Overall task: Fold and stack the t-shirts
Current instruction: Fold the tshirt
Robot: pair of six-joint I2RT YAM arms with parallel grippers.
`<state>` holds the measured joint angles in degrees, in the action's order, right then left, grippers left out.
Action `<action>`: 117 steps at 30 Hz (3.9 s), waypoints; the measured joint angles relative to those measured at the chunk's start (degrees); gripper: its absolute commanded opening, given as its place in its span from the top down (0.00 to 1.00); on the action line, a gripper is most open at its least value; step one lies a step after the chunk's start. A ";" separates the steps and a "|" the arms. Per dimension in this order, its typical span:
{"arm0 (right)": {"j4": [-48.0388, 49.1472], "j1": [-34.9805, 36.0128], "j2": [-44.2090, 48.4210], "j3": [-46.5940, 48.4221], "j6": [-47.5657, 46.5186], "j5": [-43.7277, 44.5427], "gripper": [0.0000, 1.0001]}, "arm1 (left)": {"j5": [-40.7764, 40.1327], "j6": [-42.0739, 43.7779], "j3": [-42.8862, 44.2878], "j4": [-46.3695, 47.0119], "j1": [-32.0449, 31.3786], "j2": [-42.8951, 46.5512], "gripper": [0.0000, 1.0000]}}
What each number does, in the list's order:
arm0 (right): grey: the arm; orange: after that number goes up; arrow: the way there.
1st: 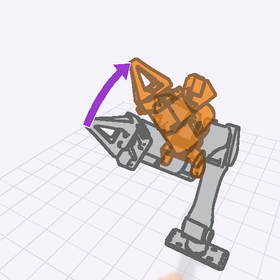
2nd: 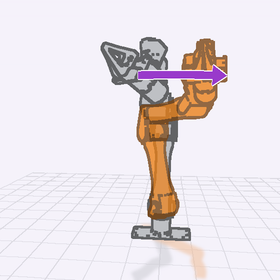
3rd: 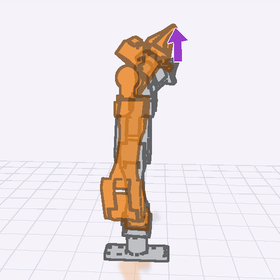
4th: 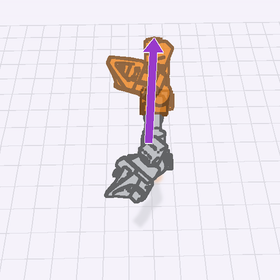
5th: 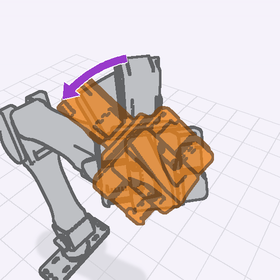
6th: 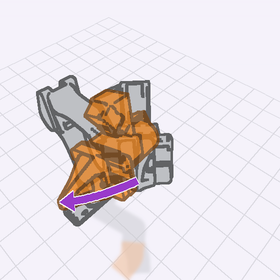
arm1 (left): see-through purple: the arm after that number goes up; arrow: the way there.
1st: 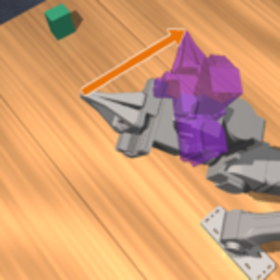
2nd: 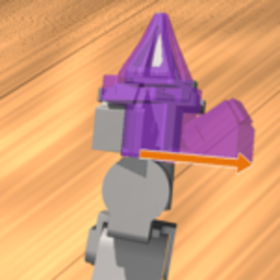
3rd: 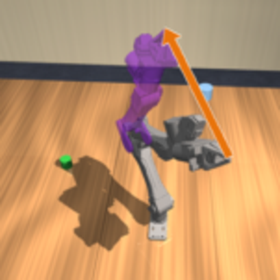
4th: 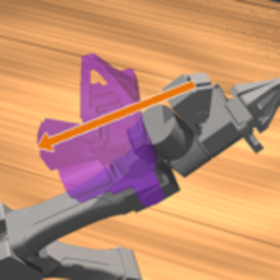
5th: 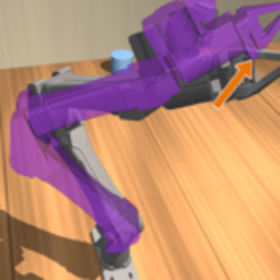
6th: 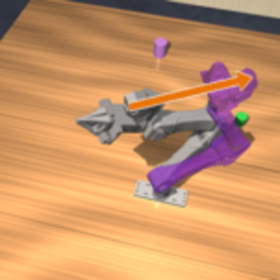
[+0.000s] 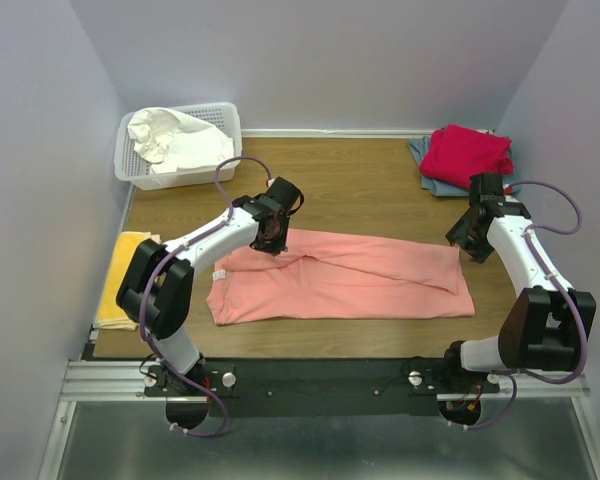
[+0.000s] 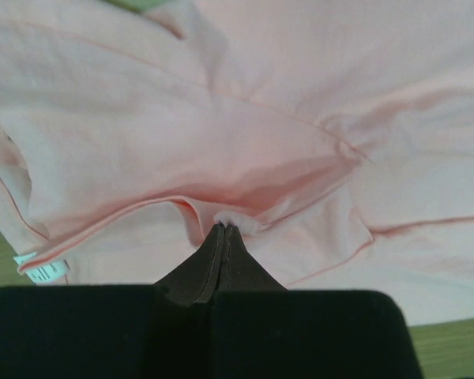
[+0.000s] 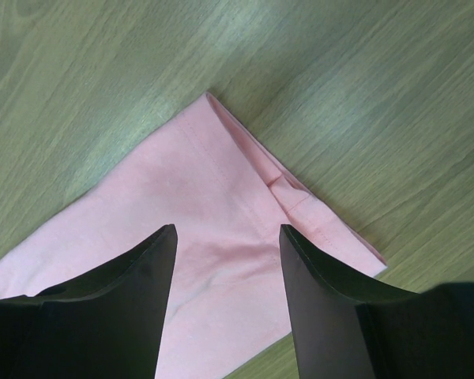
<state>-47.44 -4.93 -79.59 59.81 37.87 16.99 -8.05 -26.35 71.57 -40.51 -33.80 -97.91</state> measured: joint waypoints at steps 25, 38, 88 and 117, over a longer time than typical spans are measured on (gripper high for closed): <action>0.22 0.00 -2.51 1.97 -1.99 -0.02 0.37 | -0.22 -8.61 -8.44 -6.91 -10.21 7.87 0.53; 1.53 0.92 -2.56 -0.63 -5.25 -5.66 0.37 | -4.81 -13.07 -6.78 -5.51 -3.72 4.94 0.53; -0.55 4.20 -11.17 -7.85 -0.20 -6.64 0.37 | 10.36 -11.21 56.17 -8.48 15.21 -44.11 0.63; -5.14 26.23 -11.47 -7.39 0.37 -11.98 0.39 | 36.94 -21.14 60.17 47.45 20.92 -52.11 0.46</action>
<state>-52.58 21.30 -91.07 52.42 38.24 5.02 28.88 -47.48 131.74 6.94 -12.88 -150.02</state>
